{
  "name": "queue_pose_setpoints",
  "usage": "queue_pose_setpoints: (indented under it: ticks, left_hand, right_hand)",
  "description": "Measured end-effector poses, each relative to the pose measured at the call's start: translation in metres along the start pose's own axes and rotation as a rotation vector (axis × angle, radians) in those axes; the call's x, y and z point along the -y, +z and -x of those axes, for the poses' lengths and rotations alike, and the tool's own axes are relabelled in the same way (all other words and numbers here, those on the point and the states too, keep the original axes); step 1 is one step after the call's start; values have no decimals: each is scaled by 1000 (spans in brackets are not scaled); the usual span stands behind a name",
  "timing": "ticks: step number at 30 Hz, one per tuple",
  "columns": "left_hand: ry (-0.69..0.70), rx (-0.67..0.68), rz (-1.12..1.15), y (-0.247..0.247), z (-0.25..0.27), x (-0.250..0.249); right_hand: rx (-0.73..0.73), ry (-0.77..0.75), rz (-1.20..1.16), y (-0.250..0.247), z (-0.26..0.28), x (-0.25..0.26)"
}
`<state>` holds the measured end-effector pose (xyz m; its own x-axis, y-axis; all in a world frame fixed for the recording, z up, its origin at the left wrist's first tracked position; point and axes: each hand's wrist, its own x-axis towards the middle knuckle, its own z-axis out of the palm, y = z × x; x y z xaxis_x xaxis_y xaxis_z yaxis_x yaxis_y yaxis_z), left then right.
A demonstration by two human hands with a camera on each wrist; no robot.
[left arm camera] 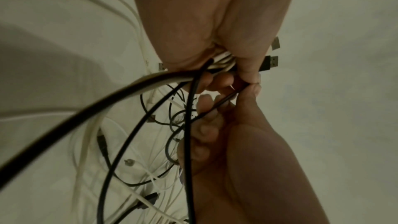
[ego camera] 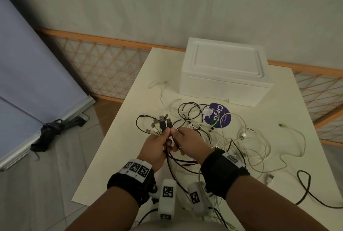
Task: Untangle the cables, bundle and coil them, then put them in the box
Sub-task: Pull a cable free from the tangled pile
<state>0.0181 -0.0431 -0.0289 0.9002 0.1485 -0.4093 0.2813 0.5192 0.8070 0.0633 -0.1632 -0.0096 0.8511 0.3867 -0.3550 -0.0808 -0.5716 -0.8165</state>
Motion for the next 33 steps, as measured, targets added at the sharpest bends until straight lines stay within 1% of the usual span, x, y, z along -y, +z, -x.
queue_pose_setpoints:
  ticks: [3, 5, 7, 8, 9, 10, 11, 13, 15, 16, 18, 20, 22, 24, 27, 29, 30, 33]
  left_hand:
    - [-1, 99, 47, 8, 7, -3]
    - [5, 117, 18, 10, 7, -3]
    - [22, 109, -30, 8, 5, -1]
    - [29, 80, -57, 6, 4, 0]
    - [30, 32, -82, 5, 2, 1]
    - [24, -22, -81, 3, 0, 1]
    - [15, -73, -47, 0, -3, 0]
    - [-19, -168, 142, -10, -11, -6]
    - [-52, -281, 388, -31, -19, -15]
    - [-50, -330, 474, -42, -21, -19]
    - [-24, -395, 530, -62, -23, -25]
    - [-12, -388, 498, -71, -21, -27]
    - [-9, -368, 477, -70, -19, -26]
    - [0, -372, 409, -64, -18, -28]
    - [12, -304, 145, -47, -15, -34]
    - [63, -208, -115, -28, -11, -37]
    - [94, -145, -236, -16, -10, -38]
    - [156, 98, -494, 22, -12, -38]
  right_hand:
    - [-30, -1, 15, 0, -3, -2]
    - [-23, 28, -44, -1, -1, -1]
    - [17, 63, -177, -5, 3, 2]
    - [41, 76, -232, -8, 5, 5]
    - [62, 71, -238, -12, 7, 6]
    - [78, 45, -176, -17, 8, 7]
    - [92, 3, -49, -23, 9, 6]
    - [105, -64, 271, -37, 13, 2]
    - [30, -55, 533, -58, 18, -7]
    - [-29, -37, 617, -71, 20, -13]
    - [-136, 2, 664, -96, 28, -22]
    - [-204, 27, 637, -112, 36, -28]
    - [-263, 14, 572, -114, 41, -30]
    - [-327, -49, 469, -108, 41, -31]
    - [-401, -148, 374, -98, 38, -23]
    - [-427, -226, 360, -96, 38, -9]
    - [-416, -260, 362, -95, 38, 0]
    - [-349, -346, 366, -89, 36, 26]
